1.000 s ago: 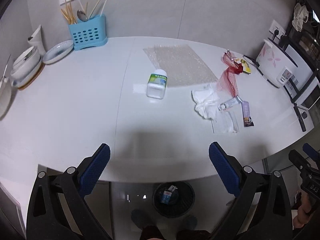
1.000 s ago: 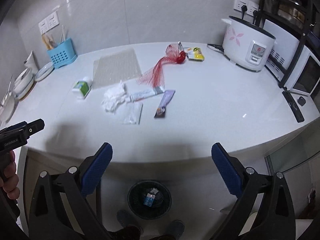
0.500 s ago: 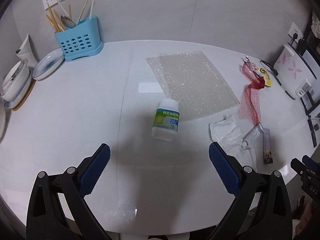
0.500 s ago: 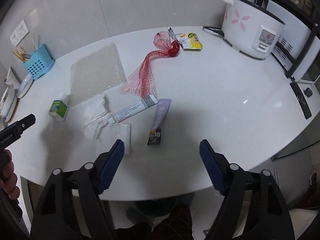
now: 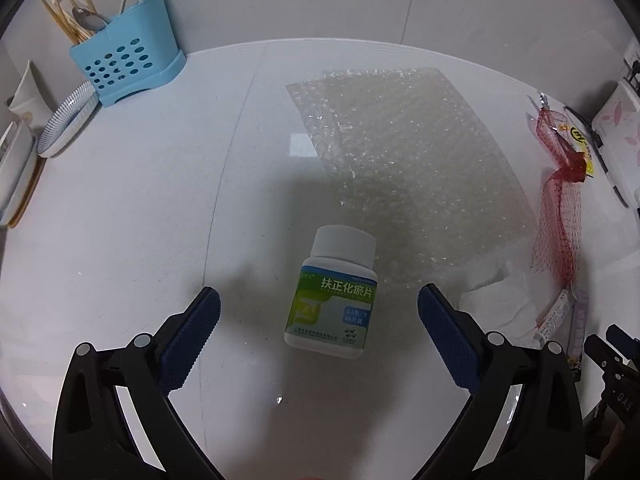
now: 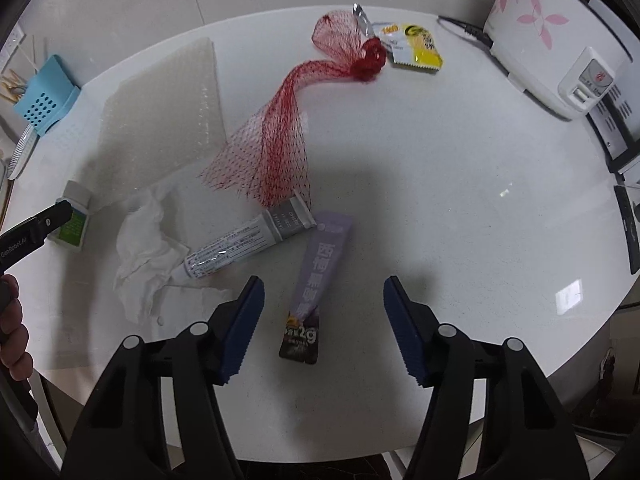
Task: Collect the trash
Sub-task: 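Grasp the white pill bottle with the left tool while the right tool grasps the purple sachet, then carry the pill bottle and purple sachet down toward the wastebasket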
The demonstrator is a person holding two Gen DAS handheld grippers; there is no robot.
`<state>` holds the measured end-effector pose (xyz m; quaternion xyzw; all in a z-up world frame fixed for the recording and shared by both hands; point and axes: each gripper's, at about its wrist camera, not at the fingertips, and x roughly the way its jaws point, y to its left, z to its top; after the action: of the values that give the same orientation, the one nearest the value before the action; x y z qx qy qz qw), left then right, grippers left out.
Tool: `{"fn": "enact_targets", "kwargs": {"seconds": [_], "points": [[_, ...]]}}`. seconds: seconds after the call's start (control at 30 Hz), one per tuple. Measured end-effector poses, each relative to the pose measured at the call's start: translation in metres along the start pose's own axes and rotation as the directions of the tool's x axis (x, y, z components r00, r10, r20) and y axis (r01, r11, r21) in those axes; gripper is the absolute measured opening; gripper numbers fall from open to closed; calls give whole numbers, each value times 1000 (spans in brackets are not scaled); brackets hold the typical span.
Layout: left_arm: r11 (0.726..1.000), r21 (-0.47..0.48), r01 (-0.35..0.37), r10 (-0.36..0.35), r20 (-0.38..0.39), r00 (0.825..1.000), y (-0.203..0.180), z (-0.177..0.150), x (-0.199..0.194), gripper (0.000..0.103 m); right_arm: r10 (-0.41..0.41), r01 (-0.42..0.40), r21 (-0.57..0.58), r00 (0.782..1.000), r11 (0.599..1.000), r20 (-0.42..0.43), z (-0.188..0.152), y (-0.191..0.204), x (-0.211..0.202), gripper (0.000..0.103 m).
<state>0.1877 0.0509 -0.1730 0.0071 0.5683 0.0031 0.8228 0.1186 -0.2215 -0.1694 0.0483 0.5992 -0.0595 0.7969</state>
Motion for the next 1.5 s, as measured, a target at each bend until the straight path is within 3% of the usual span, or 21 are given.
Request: {"fn": "enact_targets", "kwargs": {"seconds": [0.17, 0.33, 0.43, 0.47, 0.6, 1.13, 1.5], "points": [[1000, 2, -23, 24, -33, 999, 1, 3, 13, 96, 5, -3, 26, 998, 1000, -60, 4, -2, 14, 46], [999, 15, -48, 48, -66, 997, -1, 4, 21, 84, 11, -5, 49, 994, 999, -109, 6, -2, 26, 32], [998, 10, -66, 67, -96, 993, 2, 3, 25, 70, 4, 3, 59, 993, 998, -115, 8, -2, 28, 19], [998, 6, -67, 68, -109, 992, 3, 2, 27, 60, 4, 3, 62, 993, 998, -117, 8, -2, 29, 16], [999, 2, -54, 54, -119, 991, 8, 2, 26, 42, 15, -5, 88, 993, 996, -117, 9, -6, 30, 13], [1000, -23, -3, 3, -2, 1000, 20, -20, -32, 41, -12, 13, 102, 1000, 995, -16, -7, -5, -9, 11], [999, 5, 50, -50, 47, 998, 36, -63, -74, 41, 1, -13, 130, 996, 991, 87, -50, 4, -57, 11]]}}
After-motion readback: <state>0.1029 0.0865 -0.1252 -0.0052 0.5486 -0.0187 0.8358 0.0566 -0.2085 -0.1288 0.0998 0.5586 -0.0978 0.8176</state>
